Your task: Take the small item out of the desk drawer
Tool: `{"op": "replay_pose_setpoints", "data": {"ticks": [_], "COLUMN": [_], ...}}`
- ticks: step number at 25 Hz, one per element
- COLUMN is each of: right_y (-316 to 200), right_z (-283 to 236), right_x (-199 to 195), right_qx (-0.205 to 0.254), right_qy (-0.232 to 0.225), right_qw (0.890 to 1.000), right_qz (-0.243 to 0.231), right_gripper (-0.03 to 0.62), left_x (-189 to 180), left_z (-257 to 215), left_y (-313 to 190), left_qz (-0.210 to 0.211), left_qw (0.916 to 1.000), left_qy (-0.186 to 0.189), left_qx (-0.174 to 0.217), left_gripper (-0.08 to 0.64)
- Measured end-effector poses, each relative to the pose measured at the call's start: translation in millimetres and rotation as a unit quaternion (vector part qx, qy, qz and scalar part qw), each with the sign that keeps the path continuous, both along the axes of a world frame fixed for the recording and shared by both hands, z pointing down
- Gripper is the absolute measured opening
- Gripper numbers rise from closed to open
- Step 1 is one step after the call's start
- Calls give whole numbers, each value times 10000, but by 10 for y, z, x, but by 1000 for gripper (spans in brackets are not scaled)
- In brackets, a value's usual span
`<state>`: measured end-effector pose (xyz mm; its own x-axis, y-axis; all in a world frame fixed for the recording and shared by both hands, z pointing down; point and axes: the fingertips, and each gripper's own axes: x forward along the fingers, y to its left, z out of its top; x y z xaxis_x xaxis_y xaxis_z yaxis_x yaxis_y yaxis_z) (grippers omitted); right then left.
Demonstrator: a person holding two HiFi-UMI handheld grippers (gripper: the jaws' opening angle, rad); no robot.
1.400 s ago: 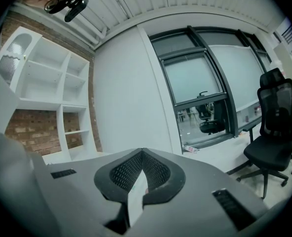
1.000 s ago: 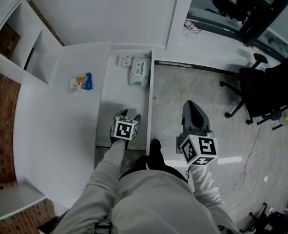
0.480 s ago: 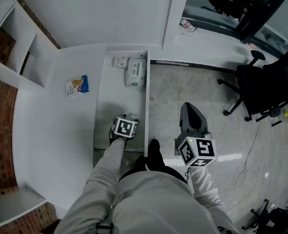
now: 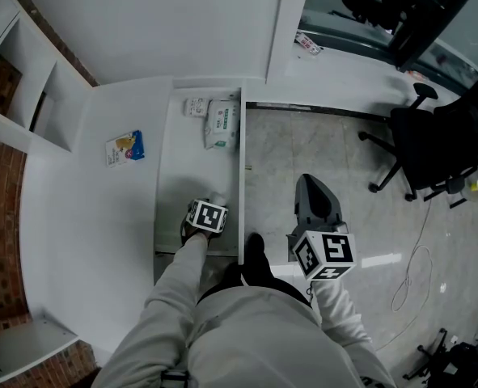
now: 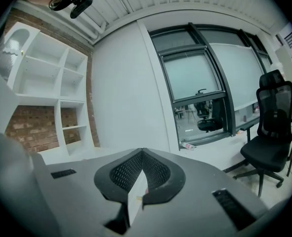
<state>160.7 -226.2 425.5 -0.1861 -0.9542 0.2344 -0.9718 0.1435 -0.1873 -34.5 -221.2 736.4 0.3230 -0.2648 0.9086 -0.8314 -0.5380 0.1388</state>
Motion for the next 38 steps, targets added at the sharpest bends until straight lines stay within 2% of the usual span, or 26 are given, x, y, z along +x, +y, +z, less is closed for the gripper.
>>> {"op": "replay_pose_setpoints", "data": {"ticks": [2,5,8,12,15,17,20,25,31,38], "right_y": [-5,-5,-6,3,1,-4,-6,-22,-31,-36], "right_z": [3,18,28,43,48,50,59,52,22,2], "right_x": [2,-1,-1,-12,-8,-7,-19,-96,-180,-270], "right_qx": [-8,-33,-56,-68,-80,-84,-87,-65,-35,31], "right_qy": [9,9,10,-4,-17,-26,-44,-53,-62,-40], "right_qw": [10000,10000,10000,10000,10000,10000,9999,9999,9998,9996], "right_qz": [-2,-3,-8,-7,-16,-26,-30,-105,-191,-265], "right_gripper": [28,28,28,28,28,28,28,28,28,28], "left_x": [79,42,156,19,0,-48,-32,-69,-75,-136], "left_z": [90,42,150,-5,-102,-183,-177,-523,-1096,-1544], "left_y": [32,30,54,-13,-64,-150,-229,-392,-619,-800], "left_qz": [70,103,180,96,-33,-149,-244,-370,-432,-484], "left_qw": [9999,9999,9996,9999,9997,9990,9973,9929,9843,9718], "left_qy": [135,-44,197,-6,126,150,390,544,767,894], "left_qx": [-49,-6,-63,91,198,382,573,993,1529,2126], "left_gripper": [245,214,202,195,193,193,193,193,192,190]}}
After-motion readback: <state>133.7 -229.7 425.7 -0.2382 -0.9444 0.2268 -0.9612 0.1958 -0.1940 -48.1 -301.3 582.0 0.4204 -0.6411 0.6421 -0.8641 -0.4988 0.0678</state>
